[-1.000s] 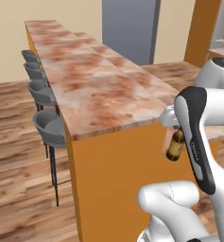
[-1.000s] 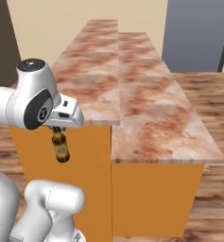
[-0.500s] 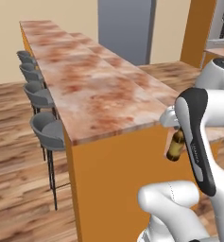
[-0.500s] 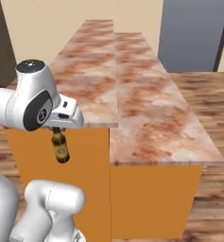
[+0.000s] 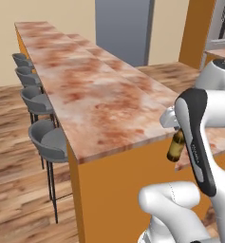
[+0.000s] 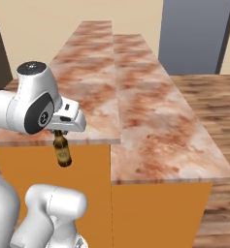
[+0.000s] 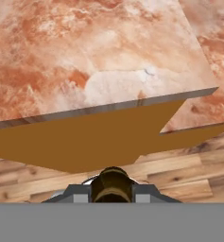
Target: Move the drinks to the dining counter.
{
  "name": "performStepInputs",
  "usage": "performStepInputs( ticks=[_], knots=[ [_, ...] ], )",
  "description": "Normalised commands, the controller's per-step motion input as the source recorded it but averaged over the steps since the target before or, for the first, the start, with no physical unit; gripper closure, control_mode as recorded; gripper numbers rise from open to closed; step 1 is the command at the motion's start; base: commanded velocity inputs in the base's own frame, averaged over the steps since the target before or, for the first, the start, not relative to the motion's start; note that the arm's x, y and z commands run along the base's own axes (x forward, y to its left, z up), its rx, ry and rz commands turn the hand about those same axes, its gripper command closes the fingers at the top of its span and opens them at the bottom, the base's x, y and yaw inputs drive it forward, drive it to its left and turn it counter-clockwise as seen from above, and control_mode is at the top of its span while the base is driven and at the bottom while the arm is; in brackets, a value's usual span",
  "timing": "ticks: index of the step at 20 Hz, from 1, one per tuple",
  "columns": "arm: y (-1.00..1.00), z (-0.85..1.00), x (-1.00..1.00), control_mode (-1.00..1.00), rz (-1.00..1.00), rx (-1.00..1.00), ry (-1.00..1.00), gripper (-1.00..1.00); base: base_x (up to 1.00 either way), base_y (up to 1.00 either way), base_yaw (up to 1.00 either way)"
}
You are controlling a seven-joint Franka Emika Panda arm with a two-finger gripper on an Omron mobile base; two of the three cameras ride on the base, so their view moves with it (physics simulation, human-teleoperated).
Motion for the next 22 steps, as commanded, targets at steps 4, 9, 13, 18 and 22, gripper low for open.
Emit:
performStepInputs(
  ticks=[4, 9, 13, 18, 22],
  knots=[
    [0.0, 0.0, 0.0, 1.0, 0.0, 0.0, 0.0, 1.0, 0.13, 0.02, -0.1],
    [0.0, 0.0, 0.0, 1.0, 0.0, 0.0, 0.0, 1.0, -0.04, -0.02, -0.06],
    [0.0, 0.0, 0.0, 1.0, 0.0, 0.0, 0.0, 1.0, 0.07, 0.0, -0.03],
    [0.0, 0.0, 0.0, 1.0, 0.0, 0.0, 0.0, 1.0, 0.31, 0.02, 0.11],
    [0.0, 0.0, 0.0, 1.0, 0.0, 0.0, 0.0, 1.0, 0.13, 0.0, 0.15]
  ],
)
